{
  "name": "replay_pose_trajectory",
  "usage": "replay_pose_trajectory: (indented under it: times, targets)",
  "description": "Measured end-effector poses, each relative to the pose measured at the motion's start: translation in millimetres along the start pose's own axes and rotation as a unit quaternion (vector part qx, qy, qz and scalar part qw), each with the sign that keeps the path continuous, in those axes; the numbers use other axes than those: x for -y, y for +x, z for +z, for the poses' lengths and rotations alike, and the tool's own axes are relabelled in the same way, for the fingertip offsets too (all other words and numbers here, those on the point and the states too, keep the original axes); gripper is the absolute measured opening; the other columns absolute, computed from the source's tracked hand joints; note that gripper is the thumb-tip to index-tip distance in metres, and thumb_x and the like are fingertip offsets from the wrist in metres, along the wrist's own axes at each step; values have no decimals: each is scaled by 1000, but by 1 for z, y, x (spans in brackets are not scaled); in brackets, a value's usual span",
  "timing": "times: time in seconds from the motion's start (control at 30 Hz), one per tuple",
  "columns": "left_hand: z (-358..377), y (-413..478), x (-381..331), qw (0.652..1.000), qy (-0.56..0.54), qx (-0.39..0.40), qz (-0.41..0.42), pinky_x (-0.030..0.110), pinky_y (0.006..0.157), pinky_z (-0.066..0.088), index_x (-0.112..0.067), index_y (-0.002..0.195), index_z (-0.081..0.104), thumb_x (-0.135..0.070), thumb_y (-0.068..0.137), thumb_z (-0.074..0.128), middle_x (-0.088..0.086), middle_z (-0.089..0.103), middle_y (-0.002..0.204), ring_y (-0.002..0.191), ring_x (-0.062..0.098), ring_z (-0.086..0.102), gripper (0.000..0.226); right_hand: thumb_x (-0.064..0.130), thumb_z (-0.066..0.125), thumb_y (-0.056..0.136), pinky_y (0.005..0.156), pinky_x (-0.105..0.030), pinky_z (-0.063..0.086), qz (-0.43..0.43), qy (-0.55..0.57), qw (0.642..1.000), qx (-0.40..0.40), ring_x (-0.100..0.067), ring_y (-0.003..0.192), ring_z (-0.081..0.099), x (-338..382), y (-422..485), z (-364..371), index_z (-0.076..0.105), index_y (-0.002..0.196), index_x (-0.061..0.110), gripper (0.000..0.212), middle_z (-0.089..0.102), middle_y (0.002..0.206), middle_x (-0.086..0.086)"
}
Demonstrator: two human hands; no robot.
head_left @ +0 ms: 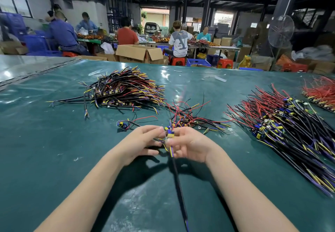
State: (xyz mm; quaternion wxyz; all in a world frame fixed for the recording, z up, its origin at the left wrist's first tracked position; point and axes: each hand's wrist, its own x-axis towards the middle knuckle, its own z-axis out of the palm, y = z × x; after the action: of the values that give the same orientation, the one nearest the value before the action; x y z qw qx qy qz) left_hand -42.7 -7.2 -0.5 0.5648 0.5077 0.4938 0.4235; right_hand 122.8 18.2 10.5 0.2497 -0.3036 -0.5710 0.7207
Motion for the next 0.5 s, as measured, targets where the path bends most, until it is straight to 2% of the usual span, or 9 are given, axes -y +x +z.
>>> replay_pose_trajectory:
  times: [0.07, 0.17, 0.27, 0.37, 0.5]
  targets:
    - [7, 2, 2, 999, -26, -8, 36, 20, 61, 52, -20, 92, 66, -27, 89, 54, 0, 64, 88, 76, 10, 60, 14, -9, 43, 88, 49, -18, 50, 23, -48, 997, 55, -4, 48, 56, -4, 3, 7, 58, 95, 10, 25, 60, 59, 7]
    - [7, 4, 1, 995, -40, -59, 69, 23, 70, 49, -19, 82, 69, -18, 91, 52, -10, 70, 76, 70, 7, 61, 19, -9, 44, 88, 51, -20, 52, 31, -68, 995, 71, -5, 49, 56, -8, 6, 14, 53, 91, 10, 21, 57, 57, 7]
    - [-1, 4, -2, 983, -67, -138, 99, 18, 58, 54, -13, 73, 67, -8, 92, 52, -9, 66, 60, 55, 5, 60, 24, -6, 47, 89, 51, -21, 53, 32, -26, 999, 17, -8, 47, 57, -7, 8, 14, 53, 84, 10, 17, 58, 54, 4]
    - [-4, 4, -3, 971, -55, -201, 114, 15, 49, 51, -10, 65, 64, -5, 88, 56, -5, 62, 55, 49, 4, 60, 25, -4, 50, 89, 47, -20, 51, 45, -6, 998, -34, -9, 44, 56, -7, 8, 11, 56, 80, 8, 16, 56, 51, 2]
    - [-1, 4, -2, 963, -78, -220, 135, 16, 50, 52, -7, 66, 63, -3, 88, 57, -2, 63, 55, 50, 7, 62, 23, 4, 57, 88, 37, -13, 39, 61, -94, 990, -81, -6, 37, 49, -8, 6, 13, 56, 67, 9, 22, 52, 44, 4]
